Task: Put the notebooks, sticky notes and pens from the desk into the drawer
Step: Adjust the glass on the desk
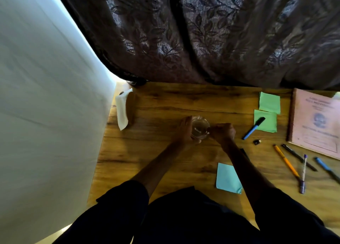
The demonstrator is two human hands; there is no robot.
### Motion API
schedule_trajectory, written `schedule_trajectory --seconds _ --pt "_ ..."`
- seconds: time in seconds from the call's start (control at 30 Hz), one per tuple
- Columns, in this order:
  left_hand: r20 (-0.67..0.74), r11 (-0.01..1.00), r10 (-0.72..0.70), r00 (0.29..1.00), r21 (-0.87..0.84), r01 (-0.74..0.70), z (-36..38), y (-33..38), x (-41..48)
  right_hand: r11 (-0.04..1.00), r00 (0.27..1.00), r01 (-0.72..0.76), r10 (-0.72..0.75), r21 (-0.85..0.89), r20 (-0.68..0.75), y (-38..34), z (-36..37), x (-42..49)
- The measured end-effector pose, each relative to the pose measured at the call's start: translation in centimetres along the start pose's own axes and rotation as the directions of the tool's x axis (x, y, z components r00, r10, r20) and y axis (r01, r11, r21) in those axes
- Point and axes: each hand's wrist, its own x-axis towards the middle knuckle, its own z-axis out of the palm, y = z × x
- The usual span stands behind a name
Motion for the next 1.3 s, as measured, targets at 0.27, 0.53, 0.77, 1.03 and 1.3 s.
schedule_trajectory --seconds 0.27,0.53,0.77,1.03,1.3 --pt "-0.003 1.000 0.006 1.000 0.005 -0.006 0.4 -0.3 0.3 0.996 0.994 0.090 -0.090 0.012 0.059 1.3 -0.5 0.2" --pt "-0.203 0.977 0.211 0.956 0.087 -0.197 1.8 0.9 -2.0 0.993 0.994 0.108 -0.107 0.041 -0.033 6.1 -3.7 -1.3" --pt "-0.171 0.924 0.375 0.911 0.153 -0.351 5.1 6.3 -4.3 0.980 0.988 0.098 -0.076 0.171 -0.133 11.8 -8.7 -5.4" --pt "-0.027 0.848 0.520 0.854 0.134 -0.512 11.0 12.5 -7.6 0.967 0.976 0.009 0.047 0.254 -0.212 18.9 -14.7 -12.5" --pt "0.114 0.842 0.528 0.841 0.061 -0.537 17.7 17.6 -13.9 0.889 0.956 -0.074 0.192 0.451 -0.220 26.7 -18.3 -16.8"
